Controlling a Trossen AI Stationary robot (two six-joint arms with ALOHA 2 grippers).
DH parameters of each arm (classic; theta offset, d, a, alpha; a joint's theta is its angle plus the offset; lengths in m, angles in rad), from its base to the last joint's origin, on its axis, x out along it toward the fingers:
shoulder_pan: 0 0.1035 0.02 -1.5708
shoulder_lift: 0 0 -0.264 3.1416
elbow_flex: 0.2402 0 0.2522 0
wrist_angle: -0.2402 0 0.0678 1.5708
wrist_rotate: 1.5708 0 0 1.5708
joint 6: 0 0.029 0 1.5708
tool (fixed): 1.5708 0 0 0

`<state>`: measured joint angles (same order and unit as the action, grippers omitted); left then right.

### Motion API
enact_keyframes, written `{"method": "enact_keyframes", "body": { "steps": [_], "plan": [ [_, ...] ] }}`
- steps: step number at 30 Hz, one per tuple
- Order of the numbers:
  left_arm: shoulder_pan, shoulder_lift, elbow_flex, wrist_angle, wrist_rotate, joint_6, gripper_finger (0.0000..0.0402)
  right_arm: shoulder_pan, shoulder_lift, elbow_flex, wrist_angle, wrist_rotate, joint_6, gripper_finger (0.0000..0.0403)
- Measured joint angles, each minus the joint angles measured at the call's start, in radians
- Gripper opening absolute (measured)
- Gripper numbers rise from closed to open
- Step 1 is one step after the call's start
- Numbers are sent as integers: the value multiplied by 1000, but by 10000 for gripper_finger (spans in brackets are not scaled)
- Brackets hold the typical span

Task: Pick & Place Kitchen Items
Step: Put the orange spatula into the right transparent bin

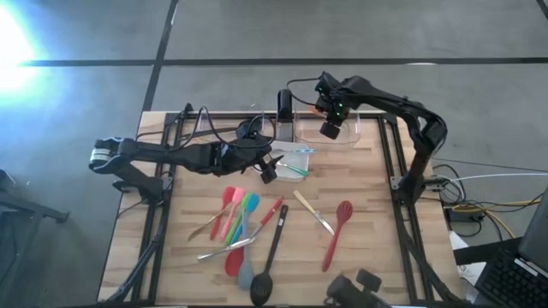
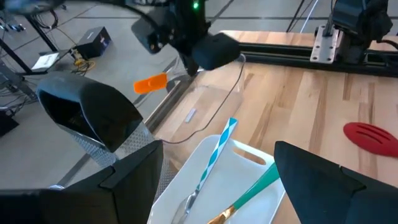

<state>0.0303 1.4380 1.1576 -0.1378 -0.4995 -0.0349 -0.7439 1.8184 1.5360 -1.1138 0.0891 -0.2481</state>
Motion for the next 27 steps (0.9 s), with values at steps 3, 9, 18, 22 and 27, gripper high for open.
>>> {"method": "enact_keyframes", "body": {
  "steps": [3,9,18,22,27],
  "plan": [
    [0,0,0,-7,0,0,310,-17,36,-1,12,-48,0,8],
    [0,0,0,-22,0,-1,310,-21,94,-8,67,-75,-10,8],
    [0,0,0,-31,0,-2,310,-23,187,-8,76,-72,-14,8],
    [0,0,0,-31,0,-2,310,-23,208,-9,82,-66,-14,8],
    [0,0,0,-31,0,-3,310,-23,215,-10,86,-63,-14,9]
  ]
}}
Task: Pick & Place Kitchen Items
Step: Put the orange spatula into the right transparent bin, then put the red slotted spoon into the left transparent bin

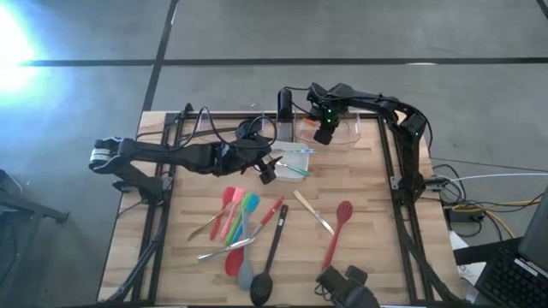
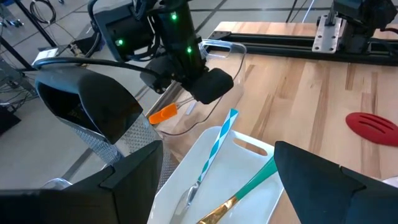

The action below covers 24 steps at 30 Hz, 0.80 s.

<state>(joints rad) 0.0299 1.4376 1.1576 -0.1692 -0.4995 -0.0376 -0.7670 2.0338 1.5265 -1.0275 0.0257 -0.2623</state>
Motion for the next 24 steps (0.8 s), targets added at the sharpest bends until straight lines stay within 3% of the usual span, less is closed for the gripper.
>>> {"method": "enact_keyframes", "body": {
  "steps": [11,18,24],
  "plan": [
    [0,0,0,0,0,0,310,-6,0,-1,4,0,33,42],
    [0,0,0,0,0,0,310,-6,-3,-1,5,0,36,86],
    [1,-1,0,5,0,2,310,-6,-89,-1,-18,0,18,110]
  ]
}}
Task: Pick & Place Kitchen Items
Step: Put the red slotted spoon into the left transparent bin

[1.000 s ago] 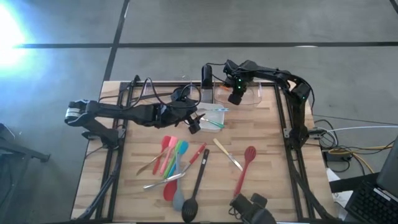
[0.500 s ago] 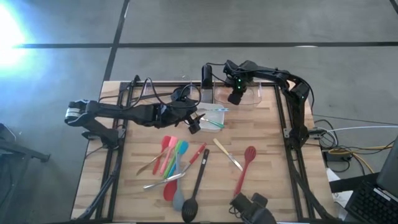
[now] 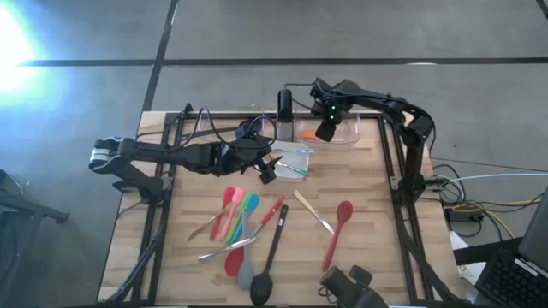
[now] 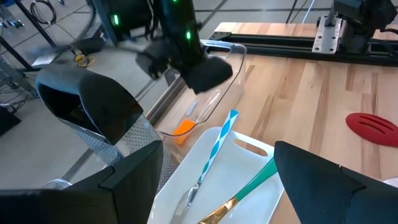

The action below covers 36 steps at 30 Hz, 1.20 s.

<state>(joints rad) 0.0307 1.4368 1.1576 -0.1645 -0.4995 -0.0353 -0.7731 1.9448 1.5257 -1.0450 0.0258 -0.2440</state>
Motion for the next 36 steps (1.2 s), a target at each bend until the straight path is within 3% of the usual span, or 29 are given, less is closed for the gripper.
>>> {"method": "enact_keyframes", "body": {
  "steps": [13,24,36],
  "plan": [
    [0,-9,0,-11,8,19,310,57,-362,-2,-71,-5,102,83],
    [-5,-95,0,-221,79,-40,310,269,-630,-47,-110,-8,280,62],
    [-34,-172,0,-580,254,-223,310,522,-834,-289,-111,-8,552,54]
  ]
}}
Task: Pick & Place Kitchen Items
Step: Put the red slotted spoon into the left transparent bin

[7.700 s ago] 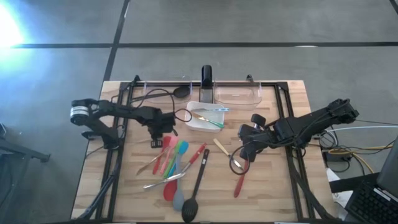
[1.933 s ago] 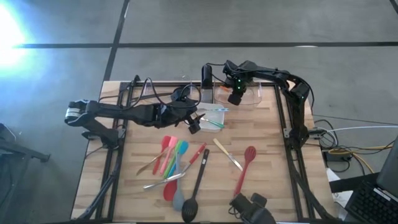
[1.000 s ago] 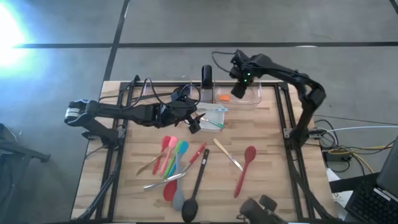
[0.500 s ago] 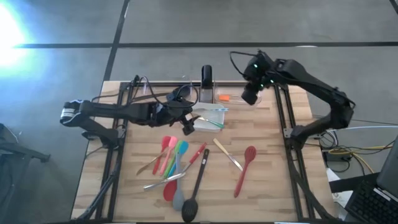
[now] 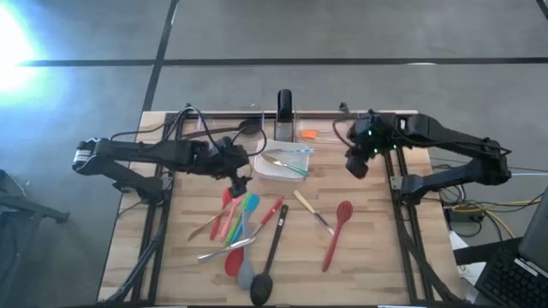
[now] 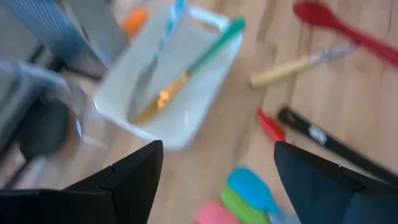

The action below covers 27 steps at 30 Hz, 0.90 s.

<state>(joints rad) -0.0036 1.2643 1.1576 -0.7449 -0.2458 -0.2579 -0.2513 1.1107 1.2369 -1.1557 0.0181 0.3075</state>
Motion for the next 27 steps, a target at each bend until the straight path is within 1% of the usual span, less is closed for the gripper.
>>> {"method": "enact_keyframes", "body": {
  "steps": [4,6,10,15,20,23,27],
  "plan": [
    [-13,-3,0,-128,56,-99,310,78,-37,-88,5,0,73,52],
    [-20,-3,0,-183,66,-150,310,113,-49,-127,9,0,102,49],
    [-33,-2,0,-292,72,-253,310,171,-57,-190,19,0,152,47],
    [-51,0,0,-405,71,-313,310,219,-55,-246,67,1,165,49],
    [-106,4,-5,-481,70,-325,310,250,-55,-266,119,3,165,44],
    [-154,4,-27,-476,65,-334,310,259,-55,-266,140,3,165,43],
    [-208,5,-78,-465,61,-383,310,261,-54,-254,146,7,165,43]
  ]
}}
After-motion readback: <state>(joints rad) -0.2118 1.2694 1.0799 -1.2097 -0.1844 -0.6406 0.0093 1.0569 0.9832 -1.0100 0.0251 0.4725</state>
